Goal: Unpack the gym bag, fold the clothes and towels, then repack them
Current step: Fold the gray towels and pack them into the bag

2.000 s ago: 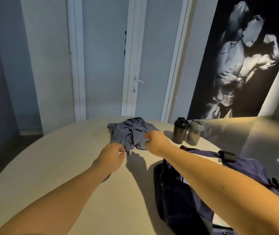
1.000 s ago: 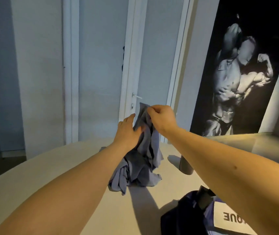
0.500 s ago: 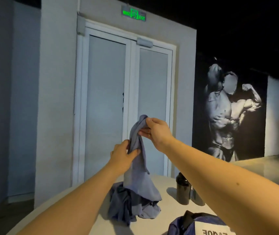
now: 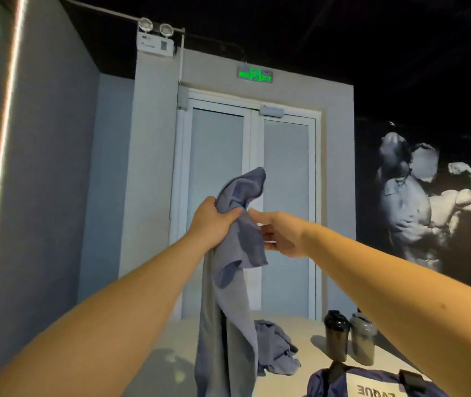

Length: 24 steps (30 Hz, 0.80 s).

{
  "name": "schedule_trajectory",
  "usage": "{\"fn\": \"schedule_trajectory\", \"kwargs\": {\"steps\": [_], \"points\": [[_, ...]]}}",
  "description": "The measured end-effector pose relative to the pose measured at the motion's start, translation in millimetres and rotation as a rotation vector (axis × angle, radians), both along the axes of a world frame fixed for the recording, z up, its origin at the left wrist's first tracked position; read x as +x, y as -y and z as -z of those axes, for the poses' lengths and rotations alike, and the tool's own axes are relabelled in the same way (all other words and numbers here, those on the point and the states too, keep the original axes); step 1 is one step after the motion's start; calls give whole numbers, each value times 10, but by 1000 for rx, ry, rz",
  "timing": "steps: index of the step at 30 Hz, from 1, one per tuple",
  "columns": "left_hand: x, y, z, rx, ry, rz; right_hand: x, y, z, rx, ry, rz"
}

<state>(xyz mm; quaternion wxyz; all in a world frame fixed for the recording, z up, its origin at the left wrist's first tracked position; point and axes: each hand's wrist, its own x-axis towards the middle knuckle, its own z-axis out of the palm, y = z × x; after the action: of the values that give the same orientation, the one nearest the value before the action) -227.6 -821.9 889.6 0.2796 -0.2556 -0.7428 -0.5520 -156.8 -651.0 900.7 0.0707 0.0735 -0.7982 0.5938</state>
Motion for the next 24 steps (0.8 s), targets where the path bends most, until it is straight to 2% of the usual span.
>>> {"fn": "schedule_trajectory", "kwargs": {"steps": [2, 6, 9, 13, 15, 18, 21, 24], "points": [[134, 111, -33, -17, 31, -31, 124, 90, 146, 43, 76, -91], [329, 380, 6, -86, 124, -64, 221, 122, 351, 64, 151, -110], [390, 624, 42, -23, 199, -28, 291, 83, 347, 33, 187, -154], [454, 935, 7, 110, 273, 21, 337, 84, 253, 46, 112, -120], [500, 1079, -24, 130, 350, 81, 352, 105, 209, -11, 37, -60], [632, 1262, -27, -14, 426, 188, 337, 135, 142, -112, -26, -16], [774, 1361, 12, -188, 458, 165, 303, 210, 79, -189, -37, -33], [788, 1392, 34, -265, 352, 68, 301, 294, 27, -227, -27, -19]]}}
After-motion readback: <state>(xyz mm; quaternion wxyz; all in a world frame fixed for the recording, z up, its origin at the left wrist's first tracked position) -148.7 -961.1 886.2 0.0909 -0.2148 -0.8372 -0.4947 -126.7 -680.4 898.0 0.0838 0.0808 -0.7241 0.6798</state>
